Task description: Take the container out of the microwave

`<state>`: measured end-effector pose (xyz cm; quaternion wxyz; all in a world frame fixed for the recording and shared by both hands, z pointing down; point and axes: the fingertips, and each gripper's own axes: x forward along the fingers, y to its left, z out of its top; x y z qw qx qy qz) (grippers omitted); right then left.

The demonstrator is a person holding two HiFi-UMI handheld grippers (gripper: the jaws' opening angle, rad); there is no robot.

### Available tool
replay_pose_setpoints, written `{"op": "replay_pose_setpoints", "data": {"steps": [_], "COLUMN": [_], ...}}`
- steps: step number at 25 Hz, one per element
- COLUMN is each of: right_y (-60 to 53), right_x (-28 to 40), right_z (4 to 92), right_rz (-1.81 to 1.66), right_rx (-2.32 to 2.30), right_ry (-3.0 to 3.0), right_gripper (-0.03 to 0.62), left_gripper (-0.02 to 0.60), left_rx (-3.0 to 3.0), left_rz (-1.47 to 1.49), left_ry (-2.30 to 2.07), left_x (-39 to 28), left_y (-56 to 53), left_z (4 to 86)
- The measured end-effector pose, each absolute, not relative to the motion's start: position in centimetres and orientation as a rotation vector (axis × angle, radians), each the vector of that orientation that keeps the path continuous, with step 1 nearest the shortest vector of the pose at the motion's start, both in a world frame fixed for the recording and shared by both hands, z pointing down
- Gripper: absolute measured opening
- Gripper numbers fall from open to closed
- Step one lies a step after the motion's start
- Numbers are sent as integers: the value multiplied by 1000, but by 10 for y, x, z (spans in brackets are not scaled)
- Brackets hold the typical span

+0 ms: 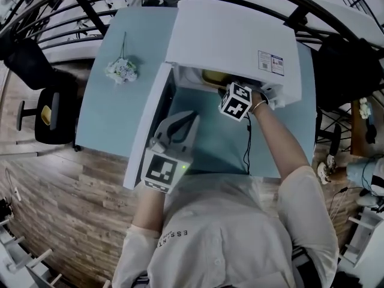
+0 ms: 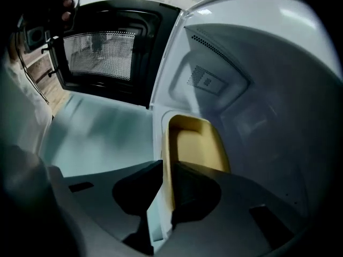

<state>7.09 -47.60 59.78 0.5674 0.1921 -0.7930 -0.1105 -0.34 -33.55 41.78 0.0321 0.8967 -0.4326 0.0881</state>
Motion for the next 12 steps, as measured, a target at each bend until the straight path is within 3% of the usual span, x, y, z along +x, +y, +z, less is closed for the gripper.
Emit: {"op": "replay_pose_setpoints", "data": {"steps": [4, 12], "right_y": [-476, -451], "right_x": [68, 70], "right_z": [599, 583], "right_rz": [-290, -289], "right_rx": [437, 396], "right_ry": [-1851, -1918], "right_gripper": [37, 31], "left_gripper": [-6, -6], "left_rx": [2754, 2786], "left_rz": [283, 291], "left_ry": [-1344, -1363], "left_x": [-6, 4], "left_y": [-331, -324], "left_z": [419, 407]}}
